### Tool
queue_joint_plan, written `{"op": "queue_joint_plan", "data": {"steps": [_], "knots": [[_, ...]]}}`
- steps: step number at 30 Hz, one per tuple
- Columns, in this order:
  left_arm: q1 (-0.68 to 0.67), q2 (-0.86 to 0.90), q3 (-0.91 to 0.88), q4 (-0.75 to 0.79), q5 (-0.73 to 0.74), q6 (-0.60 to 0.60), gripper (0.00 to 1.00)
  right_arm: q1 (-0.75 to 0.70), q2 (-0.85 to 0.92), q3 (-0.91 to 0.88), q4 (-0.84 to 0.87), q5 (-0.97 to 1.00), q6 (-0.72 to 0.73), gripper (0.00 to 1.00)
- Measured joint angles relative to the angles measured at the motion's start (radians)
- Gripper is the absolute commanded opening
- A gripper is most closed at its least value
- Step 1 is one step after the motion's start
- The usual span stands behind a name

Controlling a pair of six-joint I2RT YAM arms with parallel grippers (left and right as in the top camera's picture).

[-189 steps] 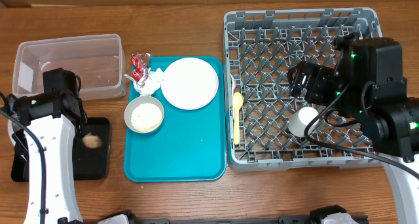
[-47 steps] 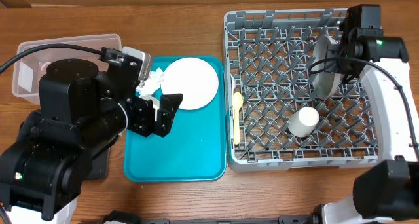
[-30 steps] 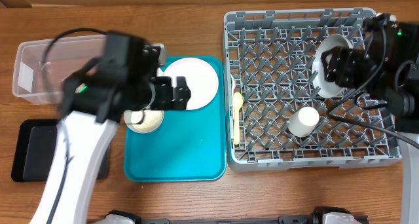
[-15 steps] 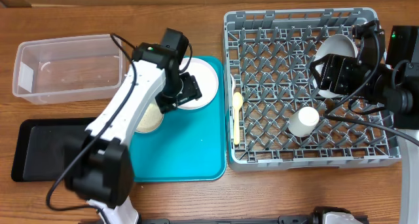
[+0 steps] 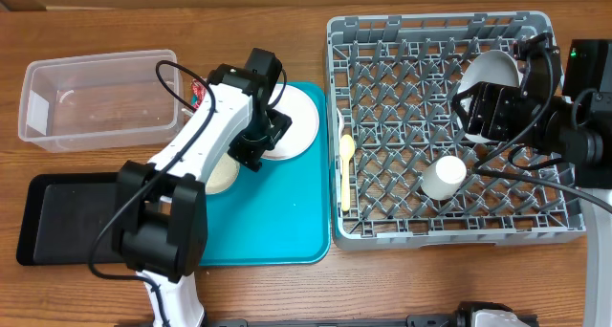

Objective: Sort waste into correct bins and load items into the dishwasher rack
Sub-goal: 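Reach the left gripper to the pink-white plate rim and grasp it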

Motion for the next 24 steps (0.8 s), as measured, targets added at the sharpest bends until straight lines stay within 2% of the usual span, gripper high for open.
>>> {"op": "queue_joint_plan", "data": {"steps": [6,8,10,14,18,19,21,22,24], "knots": [[0.0,0.068,0.0,0.001,-0.013,-0.074,0.72,0.0,0.0,0.0,-0.006,0.0,0.0,0.72],[0.0,0.103,0.0,0.004,-0.015,-0.092,0.68,0.0,0.0,0.0,-0.008,0.0,0.0,0.72],[0.0,0.122,0.0,0.009,-0.022,-0.1,0.61,0.0,0.0,0.0,-0.009,0.0,0.0,0.72],[0.0,0.129,0.0,0.015,-0.058,-0.104,0.39,0.0,0.0,0.0,-0.01,0.0,0.0,0.72],[0.0,0.129,0.0,0.027,-0.101,-0.098,0.27,0.0,0.0,0.0,-0.01,0.0,0.0,0.72],[0.0,0.129,0.0,0.029,-0.116,-0.092,0.19,0.0,0.0,0.0,-0.011,0.0,0.0,0.72],[0.0,0.129,0.0,0.03,-0.133,-0.085,0.15,0.0,0.0,0.0,-0.013,0.0,0.0,0.71],[0.0,0.129,0.0,0.031,-0.144,-0.072,0.04,0.0,0.0,0.0,-0.014,0.0,0.0,0.71],[0.0,0.129,0.0,0.03,-0.164,-0.06,0.04,0.0,0.0,0.0,-0.02,0.0,0.0,0.71]]}}
